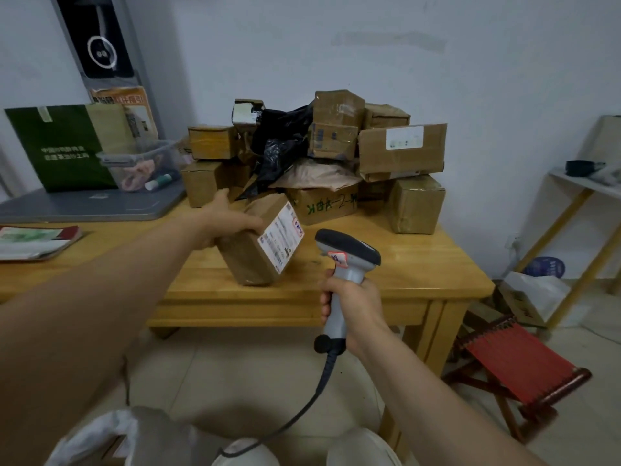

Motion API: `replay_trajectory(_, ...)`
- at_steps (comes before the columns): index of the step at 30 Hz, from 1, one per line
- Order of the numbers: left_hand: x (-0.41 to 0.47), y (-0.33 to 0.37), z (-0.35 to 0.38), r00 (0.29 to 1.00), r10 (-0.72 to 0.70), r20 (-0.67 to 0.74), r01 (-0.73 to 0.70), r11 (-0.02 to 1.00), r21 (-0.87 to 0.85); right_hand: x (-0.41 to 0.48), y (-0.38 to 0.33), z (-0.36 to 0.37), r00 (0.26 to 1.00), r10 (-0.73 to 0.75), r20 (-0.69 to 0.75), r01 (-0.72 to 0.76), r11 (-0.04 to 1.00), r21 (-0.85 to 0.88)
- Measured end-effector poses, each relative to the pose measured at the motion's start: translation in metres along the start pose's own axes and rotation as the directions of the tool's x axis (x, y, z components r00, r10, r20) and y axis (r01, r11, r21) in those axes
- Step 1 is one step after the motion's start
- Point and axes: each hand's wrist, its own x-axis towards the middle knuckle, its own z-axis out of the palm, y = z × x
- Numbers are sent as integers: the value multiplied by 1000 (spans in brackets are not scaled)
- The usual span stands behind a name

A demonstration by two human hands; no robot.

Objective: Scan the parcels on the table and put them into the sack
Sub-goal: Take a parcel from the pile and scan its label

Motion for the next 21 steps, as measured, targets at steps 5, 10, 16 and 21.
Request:
replay_trajectory(5, -18, -41, -31, 1000, -19, -15, 14, 961, -275, -19, 1, 40, 984, 29, 174, -29, 1000, -6)
replay_trajectory(10, -35, -73, -52, 994, -5, -108, -30, 946, -322, -37, 2, 68, 961, 50, 272, -46, 999, -23)
replay_trajectory(16, -47, -100, -71, 980, -18, -200, -55, 933, -355, -53, 9, 89, 938, 117, 327, -88, 991, -102)
replay_trajectory(21, -52, -119, -87, 965, -39, -260, -62, 927, -370, -59, 6, 105, 925, 141, 354, -73, 977, -199)
